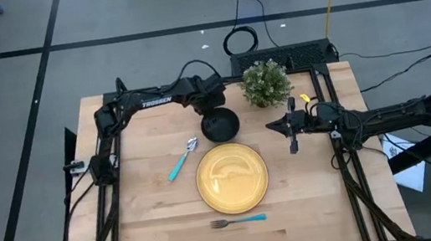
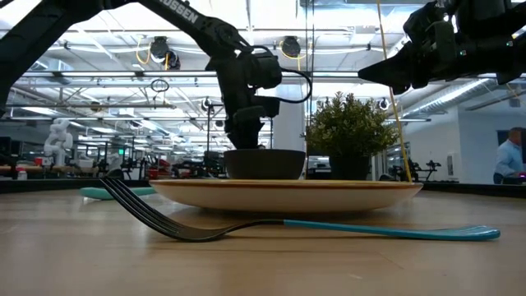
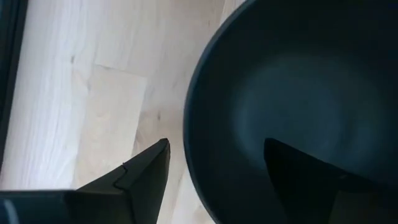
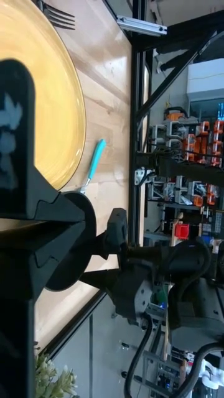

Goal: Set table place
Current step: Put the black bowl on the yellow plate

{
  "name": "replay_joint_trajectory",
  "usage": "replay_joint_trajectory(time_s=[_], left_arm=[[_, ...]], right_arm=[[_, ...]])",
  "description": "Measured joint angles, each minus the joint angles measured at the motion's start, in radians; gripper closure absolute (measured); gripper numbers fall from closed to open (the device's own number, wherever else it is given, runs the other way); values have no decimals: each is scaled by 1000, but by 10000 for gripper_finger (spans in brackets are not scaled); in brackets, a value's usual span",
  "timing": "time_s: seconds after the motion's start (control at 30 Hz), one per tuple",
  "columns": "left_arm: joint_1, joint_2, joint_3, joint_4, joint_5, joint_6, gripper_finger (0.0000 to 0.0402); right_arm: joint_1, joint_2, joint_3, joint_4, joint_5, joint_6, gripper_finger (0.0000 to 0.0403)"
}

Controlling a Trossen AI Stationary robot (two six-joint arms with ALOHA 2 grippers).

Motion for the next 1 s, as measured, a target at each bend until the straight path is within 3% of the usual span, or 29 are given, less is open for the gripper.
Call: replay_joint_trajectory(time_s=[0.47,0.8,1.0], left_arm=[[0,0,0,14,-7,5,185],[0,0,0,14,-11,19,261],[3,-1,0,13,-32,30,335]], right_arm=[[0,0,0,0,0,0,403],[0,0,0,0,0,1,403],[0,0,0,0,0,1,403]])
